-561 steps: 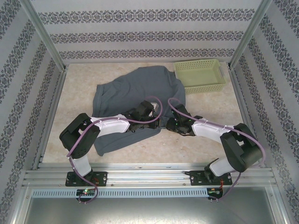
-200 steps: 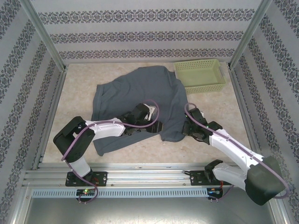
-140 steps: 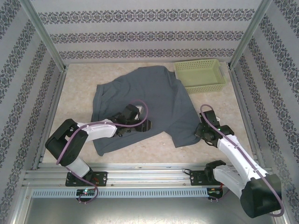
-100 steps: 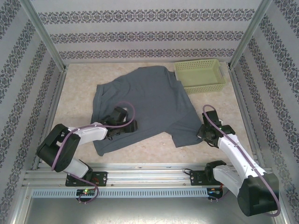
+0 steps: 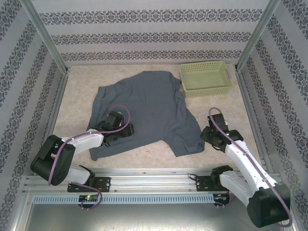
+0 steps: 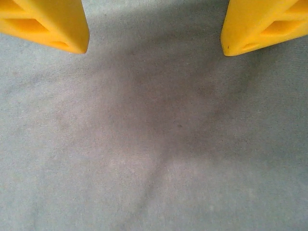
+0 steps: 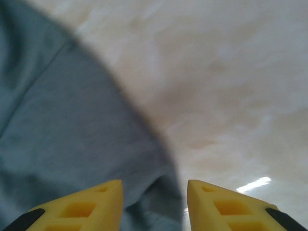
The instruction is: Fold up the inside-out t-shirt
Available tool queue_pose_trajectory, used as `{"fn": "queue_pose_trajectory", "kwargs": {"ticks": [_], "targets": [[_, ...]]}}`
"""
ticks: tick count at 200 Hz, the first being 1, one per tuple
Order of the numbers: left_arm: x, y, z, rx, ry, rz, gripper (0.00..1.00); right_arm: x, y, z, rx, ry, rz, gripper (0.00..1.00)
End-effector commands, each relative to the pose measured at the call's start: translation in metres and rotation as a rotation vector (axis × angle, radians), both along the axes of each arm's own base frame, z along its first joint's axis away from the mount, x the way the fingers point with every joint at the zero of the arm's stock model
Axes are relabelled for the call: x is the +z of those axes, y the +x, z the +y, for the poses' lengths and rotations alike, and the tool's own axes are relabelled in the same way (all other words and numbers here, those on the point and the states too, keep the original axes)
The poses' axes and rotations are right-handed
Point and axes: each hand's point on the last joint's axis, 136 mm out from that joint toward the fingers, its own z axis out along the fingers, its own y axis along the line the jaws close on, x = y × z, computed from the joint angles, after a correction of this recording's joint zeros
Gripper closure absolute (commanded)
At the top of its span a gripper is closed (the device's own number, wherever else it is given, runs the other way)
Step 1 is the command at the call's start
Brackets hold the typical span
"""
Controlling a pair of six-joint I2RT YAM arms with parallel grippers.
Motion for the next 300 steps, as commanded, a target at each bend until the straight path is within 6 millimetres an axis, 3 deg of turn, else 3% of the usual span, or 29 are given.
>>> {"fn": "queue_pose_trajectory", "kwargs": {"ticks": [1,20,32,58,126,160,190,233,275,300], "targets": [[0.006,-0.004,0.007,-0.006,0.024,0.017,0.26,-0.005,0.004,0.035,0.069,0.069,0.001,0.6],[0.008,-0.005,0.015,0.011,0.054,0.016,0.25,-0.024,-0.004,0.035,0.033,0.056,0.075,0.63],[0.006,-0.006,0.019,0.023,0.062,0.029,0.25,-0.033,-0.014,0.021,-0.012,-0.012,0.124,0.65],[0.001,-0.009,0.027,0.048,0.065,0.044,0.25,-0.033,-0.027,-0.005,-0.065,-0.138,0.142,0.65],[-0.006,-0.007,0.029,0.062,0.052,0.06,0.25,-0.048,-0.027,0.0,-0.053,-0.119,0.161,0.68],[-0.01,-0.01,0.038,0.087,0.07,0.077,0.25,-0.051,-0.03,-0.004,-0.066,-0.14,0.178,0.82],[-0.018,-0.015,0.052,0.14,0.097,0.107,0.25,-0.042,-0.039,-0.021,-0.127,-0.2,0.173,1.0],[-0.026,-0.02,0.067,0.187,0.117,0.142,0.24,-0.029,-0.058,-0.055,-0.302,-0.24,0.109,1.0],[-0.025,-0.018,0.058,0.156,0.08,0.14,0.24,-0.035,-0.059,-0.053,-0.324,-0.141,0.1,1.0],[-0.014,-0.014,0.043,0.102,0.02,0.116,0.24,-0.035,-0.053,-0.047,-0.278,-0.135,0.111,0.73]]}}
